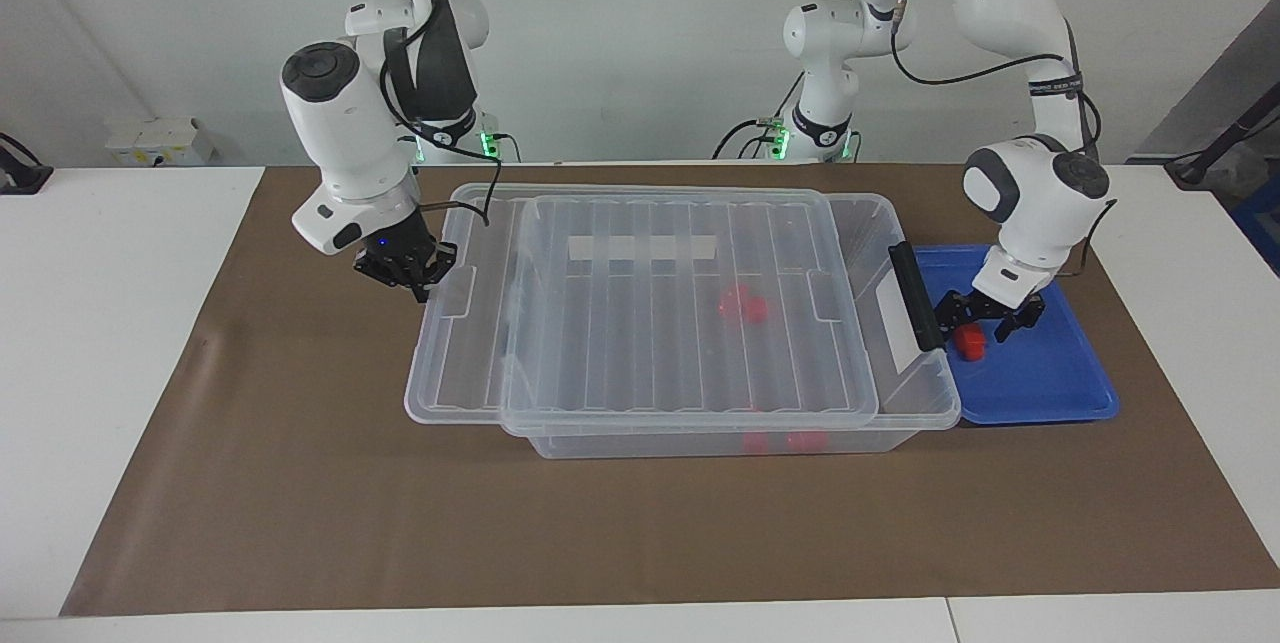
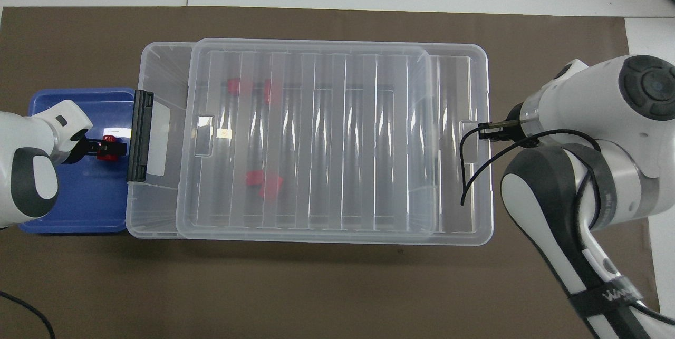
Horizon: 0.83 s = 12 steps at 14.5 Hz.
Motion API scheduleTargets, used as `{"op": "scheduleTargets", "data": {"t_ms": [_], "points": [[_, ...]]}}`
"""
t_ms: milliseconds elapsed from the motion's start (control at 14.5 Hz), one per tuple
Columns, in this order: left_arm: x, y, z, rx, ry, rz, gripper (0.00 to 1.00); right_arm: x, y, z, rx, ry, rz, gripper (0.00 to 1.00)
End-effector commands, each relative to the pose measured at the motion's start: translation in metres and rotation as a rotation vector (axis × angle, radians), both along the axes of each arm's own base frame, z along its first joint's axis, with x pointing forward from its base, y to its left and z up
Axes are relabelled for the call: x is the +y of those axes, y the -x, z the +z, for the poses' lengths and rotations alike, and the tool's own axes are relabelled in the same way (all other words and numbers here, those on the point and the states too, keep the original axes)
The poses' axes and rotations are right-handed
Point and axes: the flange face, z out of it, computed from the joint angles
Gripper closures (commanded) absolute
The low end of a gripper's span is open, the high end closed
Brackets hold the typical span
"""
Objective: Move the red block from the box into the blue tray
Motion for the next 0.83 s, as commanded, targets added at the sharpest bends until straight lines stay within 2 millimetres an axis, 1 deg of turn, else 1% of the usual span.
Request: {"op": "scheduleTargets", "data": {"t_ms": [0, 138, 207, 345, 414, 552, 690, 759], "points": [[-0.004, -0.006, 0.040, 0.028, 0.027, -0.007, 0.00, 0.017, 0.010, 0.003, 0.020, -0.016, -0.006, 1.00], [-0.010, -0.011, 0.066, 0.031, 0.034, -0.020, 0.00, 0.020, 0.011, 0.004, 0.021, -0.026, -0.006, 1.00], [-0.014, -0.015, 0.080, 0.039, 0.039, -0.025, 0.00, 0.029, 0.013, 0.005, 0.024, -0.038, 0.002, 1.00], [-0.028, -0.023, 0.109, 0.060, 0.046, -0.046, 0.00, 0.033, 0.016, 0.004, 0.037, -0.040, 0.009, 1.00], [-0.031, -0.025, 0.122, 0.066, 0.049, -0.050, 0.00, 0.042, 0.018, 0.003, 0.040, -0.039, 0.026, 1.00], [-0.036, -0.029, 0.150, 0.080, 0.052, -0.060, 0.00, 0.046, 0.019, 0.003, 0.042, -0.039, 0.032, 1.00], [-0.038, -0.028, 0.173, 0.076, 0.048, -0.070, 0.00, 0.053, 0.021, 0.005, 0.041, -0.039, 0.048, 1.00], [-0.038, -0.023, 0.179, 0.072, 0.047, -0.072, 0.00, 0.055, 0.022, 0.004, 0.044, -0.038, 0.051, 1.00]]}}
